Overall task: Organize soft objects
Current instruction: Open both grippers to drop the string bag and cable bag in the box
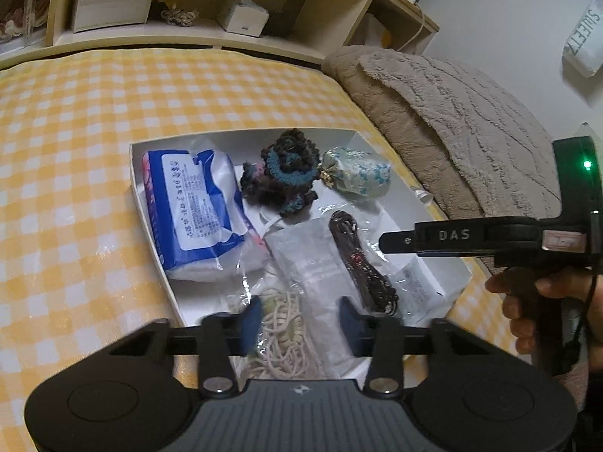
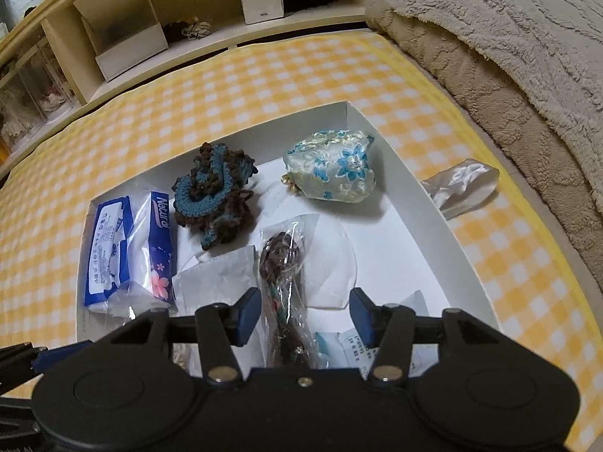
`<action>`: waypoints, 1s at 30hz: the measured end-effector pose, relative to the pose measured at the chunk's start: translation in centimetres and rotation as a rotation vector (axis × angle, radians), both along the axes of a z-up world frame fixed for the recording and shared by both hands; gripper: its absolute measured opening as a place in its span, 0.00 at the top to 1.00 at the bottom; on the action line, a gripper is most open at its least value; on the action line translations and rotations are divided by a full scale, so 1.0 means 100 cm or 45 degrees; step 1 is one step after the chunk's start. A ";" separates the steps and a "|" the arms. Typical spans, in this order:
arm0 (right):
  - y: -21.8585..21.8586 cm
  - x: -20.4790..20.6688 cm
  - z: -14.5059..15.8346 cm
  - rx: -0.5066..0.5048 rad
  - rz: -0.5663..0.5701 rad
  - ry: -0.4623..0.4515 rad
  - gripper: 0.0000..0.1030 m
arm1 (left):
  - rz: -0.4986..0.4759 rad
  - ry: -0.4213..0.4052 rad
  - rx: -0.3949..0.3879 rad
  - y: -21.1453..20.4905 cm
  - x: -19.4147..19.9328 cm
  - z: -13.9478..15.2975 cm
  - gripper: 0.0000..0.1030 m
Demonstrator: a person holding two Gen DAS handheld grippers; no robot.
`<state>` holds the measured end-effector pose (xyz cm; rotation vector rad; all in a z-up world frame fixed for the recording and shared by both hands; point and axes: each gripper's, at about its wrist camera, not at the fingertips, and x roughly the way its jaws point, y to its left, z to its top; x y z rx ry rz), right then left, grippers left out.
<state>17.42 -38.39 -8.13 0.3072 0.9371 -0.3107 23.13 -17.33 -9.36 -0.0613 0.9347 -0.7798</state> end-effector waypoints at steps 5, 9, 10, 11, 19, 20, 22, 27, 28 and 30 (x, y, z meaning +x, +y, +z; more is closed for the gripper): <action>0.002 0.000 0.001 -0.002 0.007 -0.004 0.49 | -0.069 -0.012 -0.001 -0.005 -0.007 0.004 0.84; 0.004 -0.001 0.001 -0.004 0.018 0.002 0.49 | -0.085 0.036 0.083 -0.014 -0.009 -0.018 0.90; 0.004 -0.001 0.001 -0.004 0.018 0.002 0.49 | -0.080 0.051 0.090 -0.014 -0.008 -0.023 0.90; 0.004 -0.001 0.001 -0.003 0.018 0.002 0.49 | -0.077 0.062 0.094 -0.012 -0.008 -0.026 0.90; 0.005 -0.005 0.007 0.003 0.014 -0.015 0.48 | -0.038 0.040 0.061 -0.004 -0.006 -0.012 0.55; 0.006 -0.007 0.010 0.008 0.011 -0.024 0.47 | -0.023 0.031 0.054 -0.001 -0.006 -0.008 0.49; 0.010 -0.012 0.019 0.018 -0.003 -0.051 0.43 | 0.005 0.005 0.052 0.003 -0.006 0.002 0.41; 0.019 -0.030 0.041 0.008 -0.013 -0.115 0.30 | 0.075 -0.056 0.035 0.022 -0.013 0.026 0.22; 0.021 -0.035 0.046 0.001 -0.016 -0.130 0.30 | 0.088 -0.069 0.030 0.026 -0.014 0.031 0.18; 0.024 -0.044 0.056 0.004 -0.018 -0.164 0.28 | 0.116 -0.095 0.016 0.033 -0.018 0.041 0.13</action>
